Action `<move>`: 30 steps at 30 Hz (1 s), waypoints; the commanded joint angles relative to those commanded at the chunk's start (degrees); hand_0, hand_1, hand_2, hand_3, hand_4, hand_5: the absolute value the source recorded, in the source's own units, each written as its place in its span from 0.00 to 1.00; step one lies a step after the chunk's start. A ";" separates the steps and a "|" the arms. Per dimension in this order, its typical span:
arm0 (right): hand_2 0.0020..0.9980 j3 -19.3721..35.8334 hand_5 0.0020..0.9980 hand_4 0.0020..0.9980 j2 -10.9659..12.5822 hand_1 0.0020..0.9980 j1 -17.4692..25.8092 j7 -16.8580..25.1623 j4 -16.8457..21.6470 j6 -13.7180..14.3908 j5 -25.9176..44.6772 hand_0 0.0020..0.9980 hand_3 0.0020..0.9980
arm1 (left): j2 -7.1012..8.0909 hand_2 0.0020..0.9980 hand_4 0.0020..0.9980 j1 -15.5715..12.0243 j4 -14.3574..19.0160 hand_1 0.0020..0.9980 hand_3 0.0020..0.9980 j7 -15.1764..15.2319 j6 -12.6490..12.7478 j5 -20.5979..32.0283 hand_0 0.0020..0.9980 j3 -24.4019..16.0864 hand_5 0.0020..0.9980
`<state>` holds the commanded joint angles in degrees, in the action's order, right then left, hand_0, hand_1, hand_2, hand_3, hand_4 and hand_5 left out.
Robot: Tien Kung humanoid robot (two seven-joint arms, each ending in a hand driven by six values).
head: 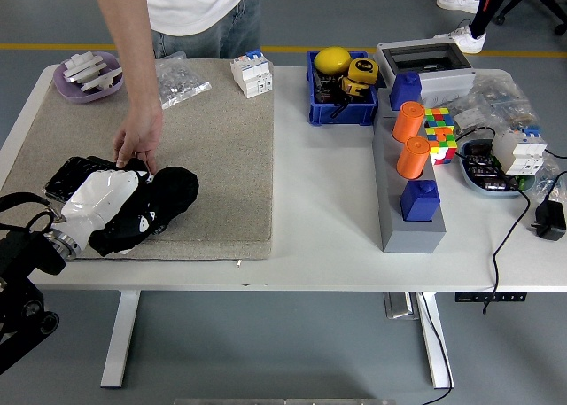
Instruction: Pick the rag up,wipe the panel,place it on the desk
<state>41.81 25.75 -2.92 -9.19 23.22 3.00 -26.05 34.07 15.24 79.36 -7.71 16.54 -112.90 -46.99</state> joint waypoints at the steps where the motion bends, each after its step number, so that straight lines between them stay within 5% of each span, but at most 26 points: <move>1: 0.69 0.15 0.77 0.95 0.01 0.68 0.00 0.02 0.08 0.03 -0.01 0.82 0.64 | 0.16 0.53 0.15 0.16 -0.73 0.15 0.51 0.14 0.10 0.50 0.24 -0.10 0.00; 12: 0.69 0.52 0.77 0.95 -0.07 0.67 -0.03 0.03 0.29 0.10 -0.22 0.82 0.64 | 1.11 0.53 0.15 0.86 -4.77 0.15 0.51 0.02 0.36 1.57 0.24 -1.63 0.00; 30: 0.69 0.89 0.77 0.95 -0.01 0.67 0.00 -0.06 0.47 0.10 -0.70 0.82 0.64 | 2.30 0.52 0.16 2.86 -16.77 0.15 0.51 2.85 3.05 5.34 0.23 -5.10 0.00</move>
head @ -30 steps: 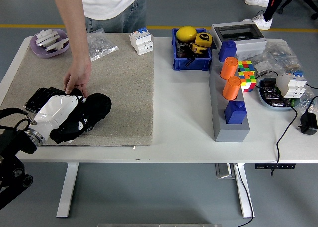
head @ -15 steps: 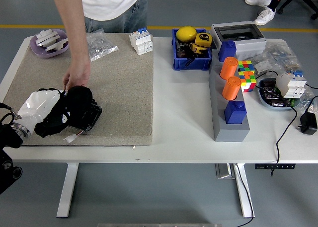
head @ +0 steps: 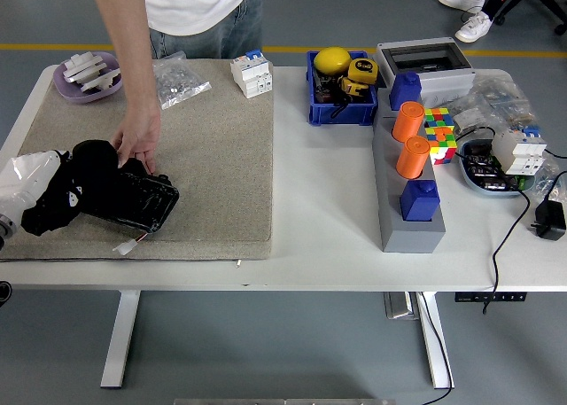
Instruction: Pick the rag up,wipe the panel,place it on the desk
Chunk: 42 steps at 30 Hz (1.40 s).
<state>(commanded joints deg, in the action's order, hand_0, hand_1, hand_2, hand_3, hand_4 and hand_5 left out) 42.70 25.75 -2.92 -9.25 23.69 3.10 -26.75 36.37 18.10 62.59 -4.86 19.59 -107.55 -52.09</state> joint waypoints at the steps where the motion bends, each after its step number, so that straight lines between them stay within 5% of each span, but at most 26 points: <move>1: 0.69 -0.06 0.77 0.95 0.01 0.67 -0.01 -0.02 0.00 -0.02 0.00 0.82 0.64 | 0.03 0.52 0.17 0.18 -0.60 0.15 0.51 -0.03 0.01 -0.16 0.23 -0.15 0.00; 12: 0.69 0.34 0.77 0.95 0.09 0.67 -0.29 -0.06 0.24 0.09 -0.36 0.82 0.64 | 1.68 0.52 0.17 4.44 -6.83 0.15 0.50 0.52 -0.39 0.28 0.23 2.01 0.00; 24: 0.69 0.22 0.77 0.95 0.03 0.67 -0.31 -0.05 0.45 0.02 -0.38 0.82 0.64 | 2.12 0.52 0.17 6.13 -8.22 0.15 0.50 0.22 -0.71 0.47 0.23 3.37 0.00; 42: 0.69 0.64 0.77 0.95 0.18 0.67 -0.10 -0.04 0.34 -0.12 -0.60 0.82 0.64 | 1.66 0.53 0.20 1.13 5.73 0.15 0.51 -4.24 -2.25 -4.80 0.23 4.26 0.00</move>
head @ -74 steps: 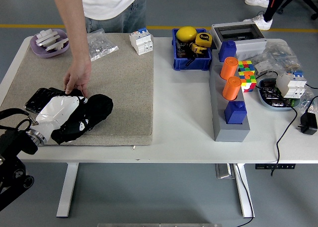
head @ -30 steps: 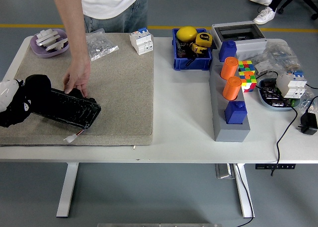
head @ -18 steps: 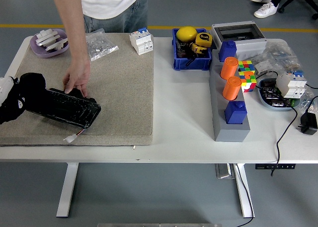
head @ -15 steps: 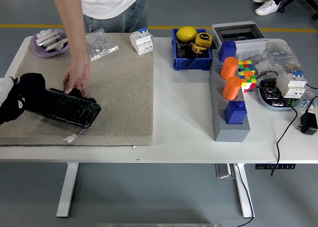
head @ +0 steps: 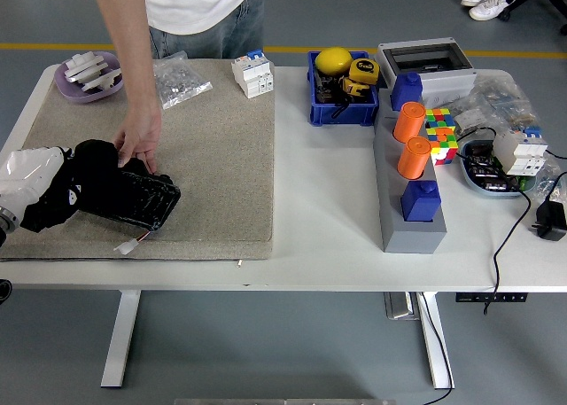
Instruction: Pick the rag up,wipe the panel,place it on the desk
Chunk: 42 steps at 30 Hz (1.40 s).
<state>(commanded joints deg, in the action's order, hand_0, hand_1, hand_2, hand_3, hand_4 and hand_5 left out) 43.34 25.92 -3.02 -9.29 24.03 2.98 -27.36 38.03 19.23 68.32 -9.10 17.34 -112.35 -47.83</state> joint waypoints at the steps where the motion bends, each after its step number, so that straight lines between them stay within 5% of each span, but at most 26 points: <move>1: 0.69 -0.01 0.77 0.95 0.02 0.67 0.01 0.00 -0.03 -0.01 0.02 0.82 0.64 | 0.08 0.53 0.20 -0.33 1.29 0.15 0.51 -0.55 -0.15 -0.53 0.23 0.20 0.00; 10: 0.69 0.11 0.77 0.95 0.20 0.67 0.03 0.07 -0.02 -0.02 -0.12 0.81 0.64 | -0.10 0.53 0.22 -0.99 11.81 0.16 0.51 -3.70 -0.87 -2.44 0.23 3.27 0.00; 25: 0.69 0.15 0.77 0.95 0.26 0.67 0.07 0.11 -0.06 -0.16 -0.13 0.81 0.64 | -1.68 0.53 0.23 -0.73 17.77 0.16 0.51 -5.39 -1.13 -2.27 0.23 8.73 0.00; 30: 0.69 0.25 0.77 0.95 0.26 0.67 0.08 0.12 0.00 -0.15 -0.22 0.81 0.64 | -1.74 0.53 0.24 -0.60 18.49 0.16 0.51 -5.47 -0.78 -2.20 0.23 8.02 0.00; 42: 0.69 0.34 0.77 0.96 0.15 0.67 0.13 0.19 0.05 -0.06 -0.29 0.81 0.64 | -1.79 0.53 0.25 -0.69 13.99 0.16 0.51 -4.51 0.26 0.06 0.23 7.33 0.00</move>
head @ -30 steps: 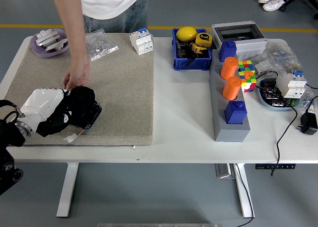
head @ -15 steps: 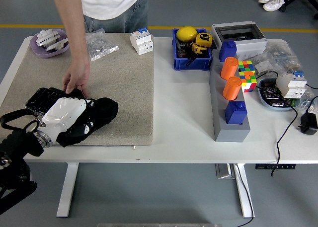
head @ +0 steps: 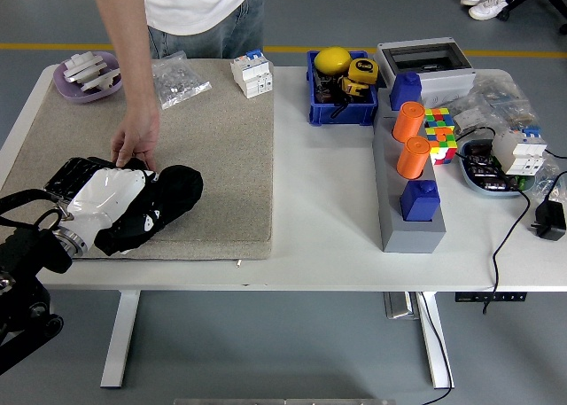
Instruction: Pick the rag up,wipe the panel,place it on the desk
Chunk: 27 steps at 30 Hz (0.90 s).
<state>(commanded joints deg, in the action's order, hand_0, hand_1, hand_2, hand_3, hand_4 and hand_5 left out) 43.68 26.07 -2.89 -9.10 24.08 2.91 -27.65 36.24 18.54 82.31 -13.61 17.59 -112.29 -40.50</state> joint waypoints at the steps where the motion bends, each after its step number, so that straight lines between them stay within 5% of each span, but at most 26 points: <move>1: 0.69 0.02 0.77 0.96 0.01 0.67 -0.01 0.00 0.00 0.01 0.02 0.81 0.64 | -0.02 0.53 0.25 -0.04 -0.32 0.16 0.51 0.02 0.12 0.22 0.23 -0.27 0.00; 27: 0.69 0.07 0.77 0.96 -0.06 0.67 -0.12 -0.06 0.12 0.07 -0.09 0.81 0.64 | 1.48 0.53 0.25 0.93 -13.21 0.16 0.51 2.34 1.69 2.99 0.23 -5.62 0.00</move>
<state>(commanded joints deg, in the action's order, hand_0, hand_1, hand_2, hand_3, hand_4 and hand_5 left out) 43.75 26.01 -3.00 -9.16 24.20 2.98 -27.74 37.72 19.47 69.10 -11.27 19.28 -109.30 -46.12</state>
